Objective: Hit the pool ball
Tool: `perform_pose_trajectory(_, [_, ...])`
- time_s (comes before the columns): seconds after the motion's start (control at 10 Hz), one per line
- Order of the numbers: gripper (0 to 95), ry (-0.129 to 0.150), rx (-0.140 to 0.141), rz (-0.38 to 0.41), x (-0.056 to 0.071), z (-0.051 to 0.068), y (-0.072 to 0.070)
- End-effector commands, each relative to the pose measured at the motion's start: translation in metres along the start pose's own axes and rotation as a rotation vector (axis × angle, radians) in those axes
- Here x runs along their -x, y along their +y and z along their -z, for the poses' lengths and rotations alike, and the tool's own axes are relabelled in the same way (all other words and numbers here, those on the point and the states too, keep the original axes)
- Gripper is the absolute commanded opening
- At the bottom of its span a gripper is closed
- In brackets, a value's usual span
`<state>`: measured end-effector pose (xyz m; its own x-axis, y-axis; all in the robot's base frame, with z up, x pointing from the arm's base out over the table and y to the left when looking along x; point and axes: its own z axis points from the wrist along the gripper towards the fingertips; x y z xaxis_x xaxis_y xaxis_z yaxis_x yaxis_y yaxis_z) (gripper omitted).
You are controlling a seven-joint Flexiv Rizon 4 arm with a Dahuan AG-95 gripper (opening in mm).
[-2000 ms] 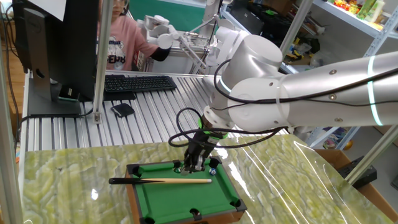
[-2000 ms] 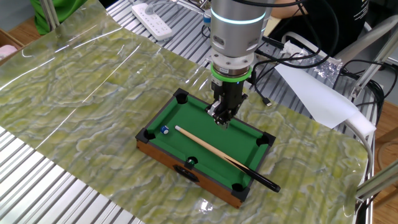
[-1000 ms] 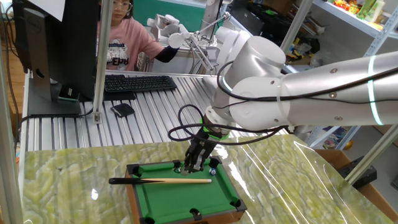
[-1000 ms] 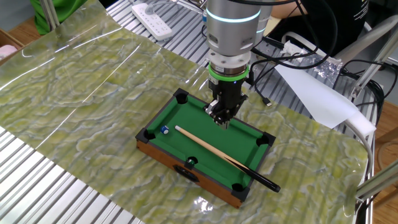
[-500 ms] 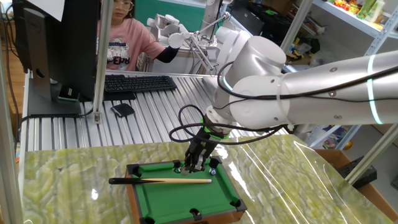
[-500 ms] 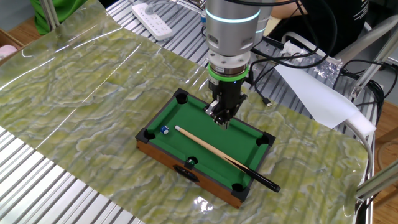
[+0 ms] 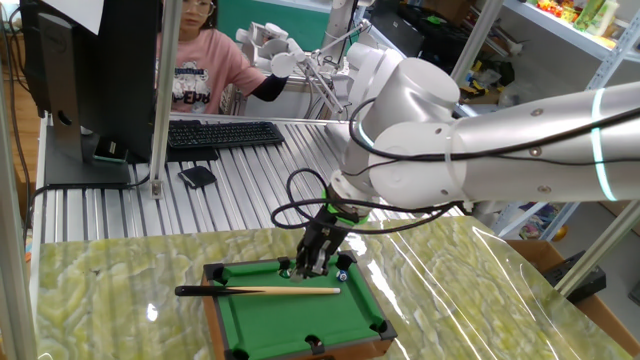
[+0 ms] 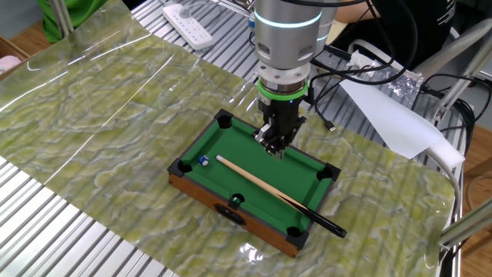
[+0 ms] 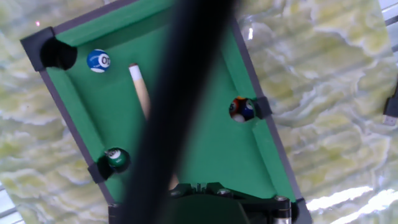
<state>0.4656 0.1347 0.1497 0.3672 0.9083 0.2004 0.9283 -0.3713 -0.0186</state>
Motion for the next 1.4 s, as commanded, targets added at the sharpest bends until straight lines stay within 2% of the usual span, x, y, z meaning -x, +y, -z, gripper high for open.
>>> perform_pose_trajectory(0.1, [0.0,0.008,0.001,0.003,-0.004,0.0,-0.005])
perform_pose_trajectory(0.4, [0.0,-0.003,0.004,-0.012,-0.016,-0.002,-0.008])
perform_pose_trajectory(0.5, [19.0,-0.007,0.004,-0.017,-0.024,-0.001,-0.003])
perform_pose_trajectory(1.0, [19.0,-0.009,0.004,-0.025,-0.055,0.007,0.011])
perform_pose_trajectory(1.2, [19.0,-0.004,0.006,-0.023,-0.062,0.005,0.011])
perform_pose_trajectory(1.4, [19.0,-0.01,0.006,-0.029,-0.067,-0.003,0.012])
